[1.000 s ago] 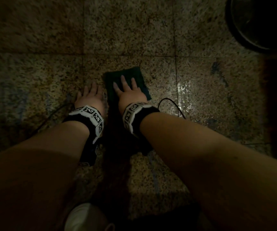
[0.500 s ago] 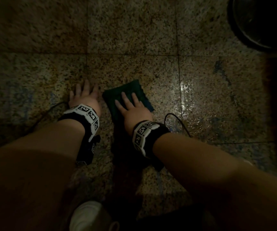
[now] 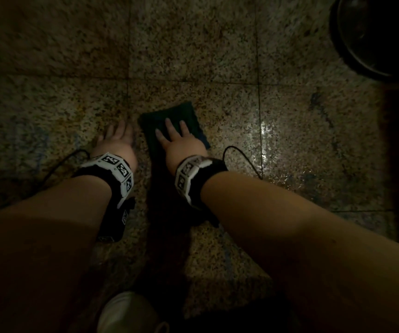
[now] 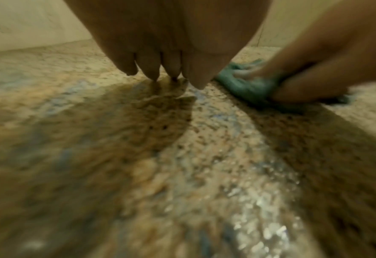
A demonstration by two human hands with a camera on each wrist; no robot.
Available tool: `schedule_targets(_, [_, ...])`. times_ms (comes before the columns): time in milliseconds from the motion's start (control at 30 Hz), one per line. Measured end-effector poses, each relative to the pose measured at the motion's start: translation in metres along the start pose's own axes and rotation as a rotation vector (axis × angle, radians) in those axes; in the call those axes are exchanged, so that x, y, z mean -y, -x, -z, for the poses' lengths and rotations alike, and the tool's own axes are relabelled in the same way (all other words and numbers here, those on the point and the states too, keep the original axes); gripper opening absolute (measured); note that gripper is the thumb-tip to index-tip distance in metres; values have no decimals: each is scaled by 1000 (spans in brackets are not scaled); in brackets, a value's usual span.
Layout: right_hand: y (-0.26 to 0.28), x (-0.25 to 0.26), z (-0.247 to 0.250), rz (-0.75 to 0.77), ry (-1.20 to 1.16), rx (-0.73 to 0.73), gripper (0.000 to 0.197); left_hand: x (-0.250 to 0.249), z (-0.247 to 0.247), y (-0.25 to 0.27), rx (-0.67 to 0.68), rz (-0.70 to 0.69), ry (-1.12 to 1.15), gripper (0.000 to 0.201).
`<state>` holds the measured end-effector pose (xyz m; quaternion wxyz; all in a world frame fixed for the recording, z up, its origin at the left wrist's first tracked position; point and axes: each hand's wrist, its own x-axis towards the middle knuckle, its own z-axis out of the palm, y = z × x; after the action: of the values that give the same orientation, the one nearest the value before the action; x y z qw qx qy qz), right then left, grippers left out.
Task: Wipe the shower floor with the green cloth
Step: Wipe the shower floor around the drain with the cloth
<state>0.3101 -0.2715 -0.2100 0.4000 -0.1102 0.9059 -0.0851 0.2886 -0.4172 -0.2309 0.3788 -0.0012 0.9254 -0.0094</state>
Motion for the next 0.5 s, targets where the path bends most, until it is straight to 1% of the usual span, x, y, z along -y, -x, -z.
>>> schedule_targets(133, [14, -7, -23, 92, 41, 40, 72, 9, -2, 4, -12, 60, 29, 67])
schedule_targets(233, [17, -16, -20, 114, -21, 6, 54, 8, 0, 9, -43, 25, 67, 62])
schedule_targets(300, [19, -28, -7, 69, -55, -118, 45, 2, 0, 13, -69, -39, 103, 60])
schedule_targets(367, [20, -48, 5, -13, -47, -264, 44, -12, 1, 16, -110, -104, 87, 60])
schedule_targets(400, [19, -62, 8, -60, -34, -295, 46, -22, 0, 17, -135, -142, 55, 61])
schedule_targets(433, [18, -77, 9, -113, -29, -294, 48, -32, 0, 19, -153, -182, 14, 63])
schedule_targets(500, [18, -104, 3, -217, -40, -224, 54, -52, -5, 26, -131, -254, -78, 68])
